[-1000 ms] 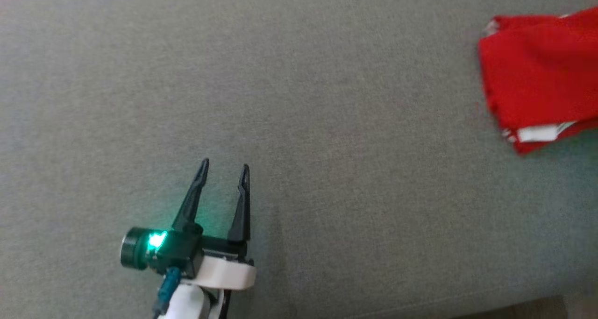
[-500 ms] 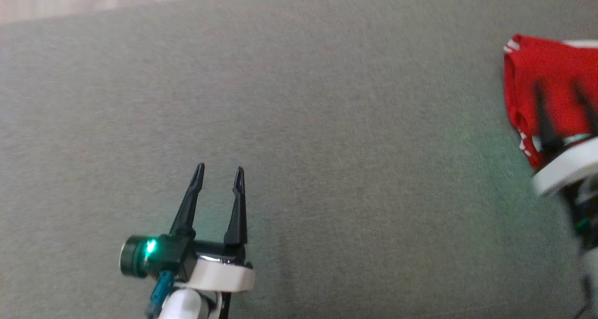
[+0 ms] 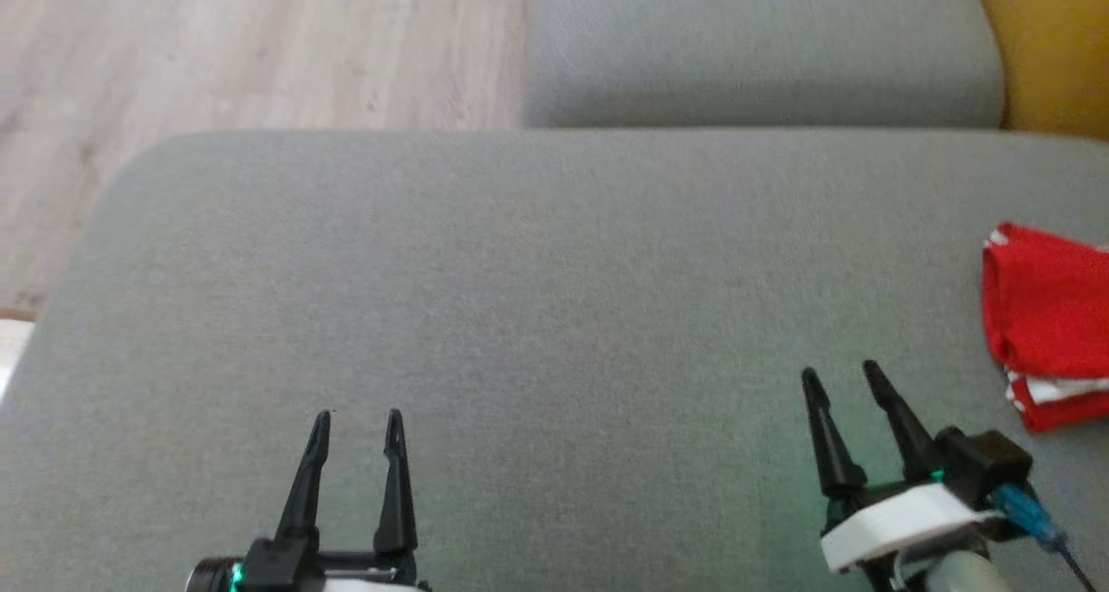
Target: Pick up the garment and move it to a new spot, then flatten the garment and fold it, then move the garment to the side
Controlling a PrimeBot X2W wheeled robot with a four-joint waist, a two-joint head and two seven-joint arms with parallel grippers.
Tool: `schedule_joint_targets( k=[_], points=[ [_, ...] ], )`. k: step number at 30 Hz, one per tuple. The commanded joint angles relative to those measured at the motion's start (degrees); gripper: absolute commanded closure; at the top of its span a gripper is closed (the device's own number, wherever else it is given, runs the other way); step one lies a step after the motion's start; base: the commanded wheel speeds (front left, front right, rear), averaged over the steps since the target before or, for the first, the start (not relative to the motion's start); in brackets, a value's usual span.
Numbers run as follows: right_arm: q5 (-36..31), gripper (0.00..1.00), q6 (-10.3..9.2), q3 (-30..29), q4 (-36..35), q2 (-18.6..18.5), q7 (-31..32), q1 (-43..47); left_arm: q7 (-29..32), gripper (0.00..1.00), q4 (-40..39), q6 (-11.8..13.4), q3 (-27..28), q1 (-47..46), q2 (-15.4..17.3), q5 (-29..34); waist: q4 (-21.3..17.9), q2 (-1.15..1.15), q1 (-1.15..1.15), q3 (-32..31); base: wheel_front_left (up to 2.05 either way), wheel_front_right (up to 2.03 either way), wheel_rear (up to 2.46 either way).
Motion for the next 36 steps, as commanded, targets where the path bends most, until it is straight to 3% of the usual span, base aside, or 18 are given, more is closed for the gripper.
schedule_joint_targets(
  k=[1, 9, 14, 25, 26, 36],
  points=[
    [-1.8, 0.0, -0.05, 0.2, -2.1, 0.1, -0.9, -0.9, -0.5, 0.0, -2.6, -0.2, 2.3, -1.3, -0.2, 0.6, 2.1, 0.0, 0.02, -3.1, 0.0, 0.0, 0.0],
    [-9.6, 0.0, -0.05, -8.7, -12.8, 4.0, -1.1, 10.1, -0.5, 0.0, -6.0, -3.2, 3.1, 2.9, -0.2, 3.3, 2.0, 0.0, 0.02, -6.8, 0.0, 0.0, 0.0],
    [-9.6, 0.0, -0.05, -8.8, -13.1, 4.4, -1.1, 15.3, -0.5, 0.0, -5.3, -5.0, 3.9, 5.1, -0.2, 3.9, 0.9, 0.0, 0.02, -7.8, 0.0, 0.0, 0.0],
    [-9.0, 0.0, -0.05, -8.2, -13.4, 4.4, -1.1, 15.3, -0.5, 0.0, -3.3, -5.3, 4.5, 6.3, -0.2, 3.5, -1.0, 0.0, 0.02, -8.7, 0.0, 0.0, 0.0],
    [-9.0, 1.0, 0.0, -9.5, -11.2, 4.9, -0.5, 18.3, 0.0, 1.0, -1.6, -5.1, 2.6, 8.1, 0.1, 3.5, -1.0, 0.0, 0.02, -8.7, 0.0, 0.0, 0.0],
    [-4.5, 1.0, 0.0, -9.4, -7.7, 4.7, 0.4, 18.0, 1.0, 1.0, 1.9, -5.4, 3.2, 8.1, 0.3, -1.2, -1.3, 0.0, 0.02, -8.2, 0.0, 0.0, 0.0]
  ],
)
